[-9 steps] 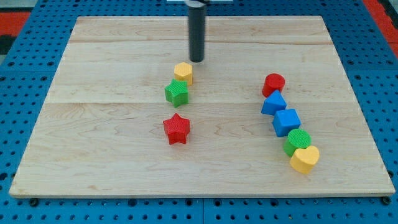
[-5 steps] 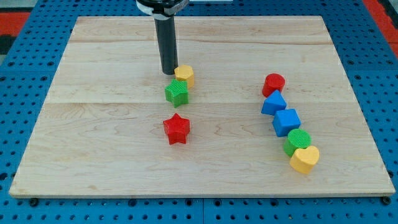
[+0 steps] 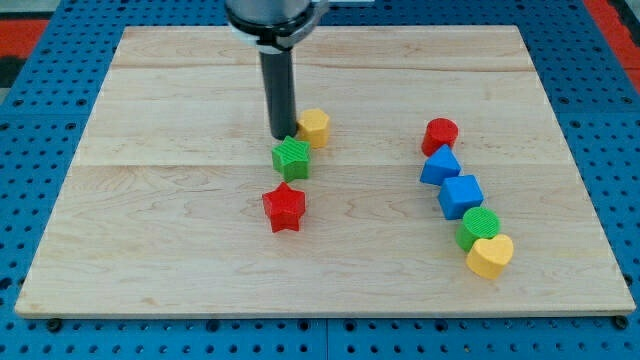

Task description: Push the yellow hexagon towards the red circle

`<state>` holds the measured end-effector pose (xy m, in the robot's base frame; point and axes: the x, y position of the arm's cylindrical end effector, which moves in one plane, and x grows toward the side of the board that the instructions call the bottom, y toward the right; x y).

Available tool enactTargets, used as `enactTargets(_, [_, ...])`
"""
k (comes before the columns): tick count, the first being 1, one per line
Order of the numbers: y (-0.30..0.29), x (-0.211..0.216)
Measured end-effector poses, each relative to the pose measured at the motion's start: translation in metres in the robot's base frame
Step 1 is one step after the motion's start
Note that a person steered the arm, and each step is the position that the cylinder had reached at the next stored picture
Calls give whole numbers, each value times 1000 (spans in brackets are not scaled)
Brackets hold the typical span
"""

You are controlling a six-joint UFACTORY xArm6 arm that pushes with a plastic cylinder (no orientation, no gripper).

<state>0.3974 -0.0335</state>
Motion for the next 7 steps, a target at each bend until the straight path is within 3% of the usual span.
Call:
enactTargets(6, [134, -40])
enactTargets(7, [132, -41])
